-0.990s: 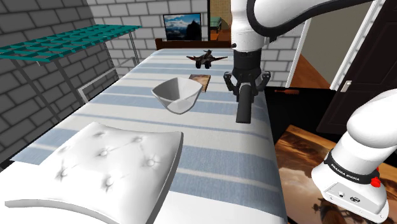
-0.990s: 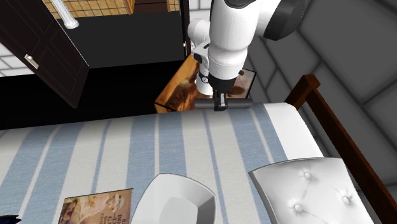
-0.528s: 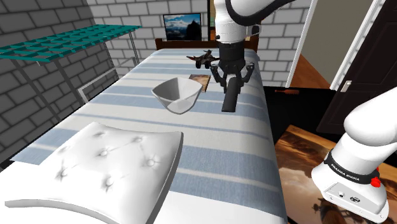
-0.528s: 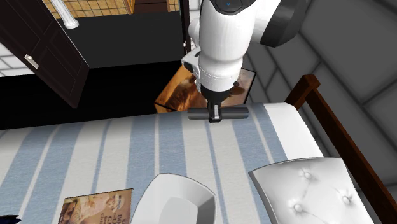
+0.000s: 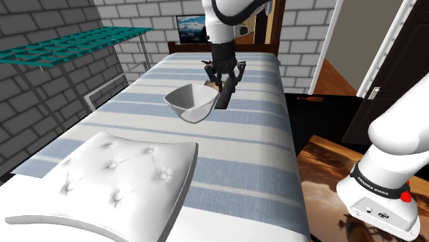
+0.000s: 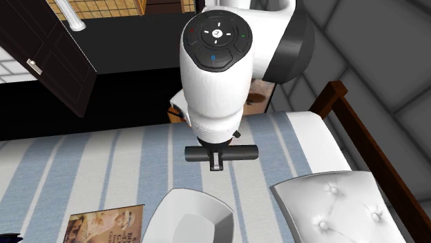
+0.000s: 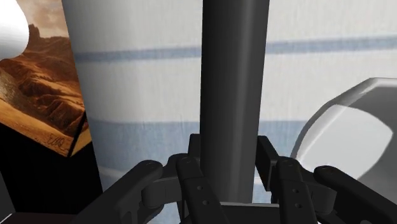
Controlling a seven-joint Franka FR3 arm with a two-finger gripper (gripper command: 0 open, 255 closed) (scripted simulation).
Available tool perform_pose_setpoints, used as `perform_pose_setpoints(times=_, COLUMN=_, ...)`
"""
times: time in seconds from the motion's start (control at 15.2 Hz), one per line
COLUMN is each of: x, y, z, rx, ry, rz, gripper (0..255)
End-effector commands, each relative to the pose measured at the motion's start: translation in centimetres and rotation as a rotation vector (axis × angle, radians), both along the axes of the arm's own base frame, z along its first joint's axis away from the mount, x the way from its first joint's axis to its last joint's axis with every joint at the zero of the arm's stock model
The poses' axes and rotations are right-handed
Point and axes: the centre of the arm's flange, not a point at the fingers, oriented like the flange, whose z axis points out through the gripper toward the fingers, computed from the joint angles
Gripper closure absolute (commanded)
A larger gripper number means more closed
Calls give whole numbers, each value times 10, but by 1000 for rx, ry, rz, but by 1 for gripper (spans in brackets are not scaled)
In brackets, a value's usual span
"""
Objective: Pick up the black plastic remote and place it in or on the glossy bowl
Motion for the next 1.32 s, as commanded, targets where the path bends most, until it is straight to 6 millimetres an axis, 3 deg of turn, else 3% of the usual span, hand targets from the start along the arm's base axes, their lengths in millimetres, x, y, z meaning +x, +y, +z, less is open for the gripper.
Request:
perform_pose_setpoints(times=0.0, x=26, y=2, z=-1, rx=0, ry=0, rz=-1, gripper=255)
perform_pose_setpoints(times=0.86, x=198, y=4, z=-5, rx=0, ry=0, rz=-1, gripper=255)
perform_pose_setpoints(times=0.92, x=207, y=4, z=-5, rx=0, ry=0, rz=-1, gripper=255)
perform_pose_setpoints(times=1.25, x=207, y=4, z=-32, rx=0, ry=0, rz=-1, gripper=255)
